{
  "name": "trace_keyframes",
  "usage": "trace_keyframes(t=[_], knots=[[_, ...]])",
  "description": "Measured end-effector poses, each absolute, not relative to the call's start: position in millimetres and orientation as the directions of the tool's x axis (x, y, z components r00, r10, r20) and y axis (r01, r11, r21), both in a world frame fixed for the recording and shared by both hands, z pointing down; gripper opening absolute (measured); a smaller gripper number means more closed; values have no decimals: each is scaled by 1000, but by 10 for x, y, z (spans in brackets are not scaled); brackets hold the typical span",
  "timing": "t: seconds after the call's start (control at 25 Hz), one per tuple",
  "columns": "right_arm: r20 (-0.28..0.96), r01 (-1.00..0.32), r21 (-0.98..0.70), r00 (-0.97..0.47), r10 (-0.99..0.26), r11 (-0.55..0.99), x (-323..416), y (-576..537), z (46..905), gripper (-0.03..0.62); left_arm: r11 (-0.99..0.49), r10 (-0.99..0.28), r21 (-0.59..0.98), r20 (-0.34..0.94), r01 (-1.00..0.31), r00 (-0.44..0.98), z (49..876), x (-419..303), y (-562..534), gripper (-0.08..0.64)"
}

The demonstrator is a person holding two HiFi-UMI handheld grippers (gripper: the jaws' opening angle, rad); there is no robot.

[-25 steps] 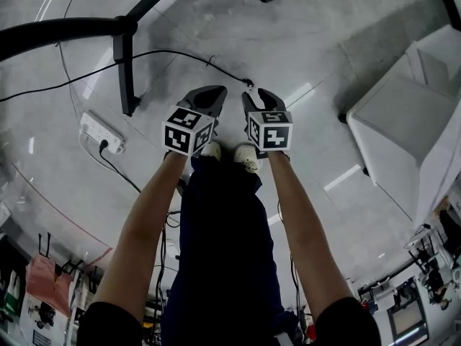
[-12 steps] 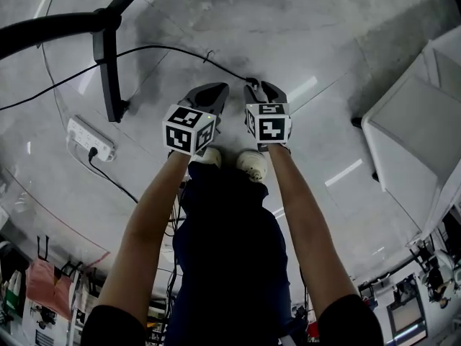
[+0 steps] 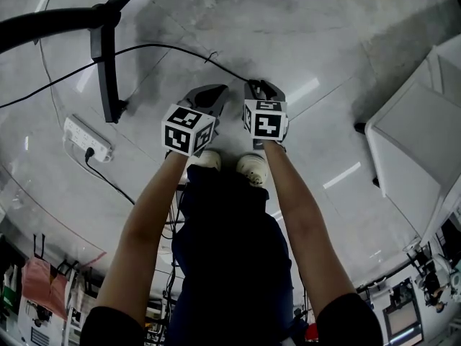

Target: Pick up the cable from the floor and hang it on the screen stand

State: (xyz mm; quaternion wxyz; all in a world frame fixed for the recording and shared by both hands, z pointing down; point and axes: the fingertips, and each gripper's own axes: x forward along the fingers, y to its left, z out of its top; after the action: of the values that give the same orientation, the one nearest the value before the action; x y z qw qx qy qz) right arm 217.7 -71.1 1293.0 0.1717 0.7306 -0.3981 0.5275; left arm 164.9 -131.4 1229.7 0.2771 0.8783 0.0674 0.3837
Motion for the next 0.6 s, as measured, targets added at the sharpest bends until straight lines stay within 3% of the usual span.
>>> trace_keyframes(t=[0.2,0.24,0.6], knots=[[917,-788,-160,105,-386,-595,2166,-693,12917,146,-834,319,538,648,-119,691,12319,1631,-1310,6],[919,-793,-155,103,-380,-589,2161,-685,12902,107,-834,318,538,650,-123,690,12315,1634,-1304,6],[935,-813,-126,95,-343,-569,2083,-580,12497,107,-826,328,548,659,-134,677,11980,1598,-1192,6]])
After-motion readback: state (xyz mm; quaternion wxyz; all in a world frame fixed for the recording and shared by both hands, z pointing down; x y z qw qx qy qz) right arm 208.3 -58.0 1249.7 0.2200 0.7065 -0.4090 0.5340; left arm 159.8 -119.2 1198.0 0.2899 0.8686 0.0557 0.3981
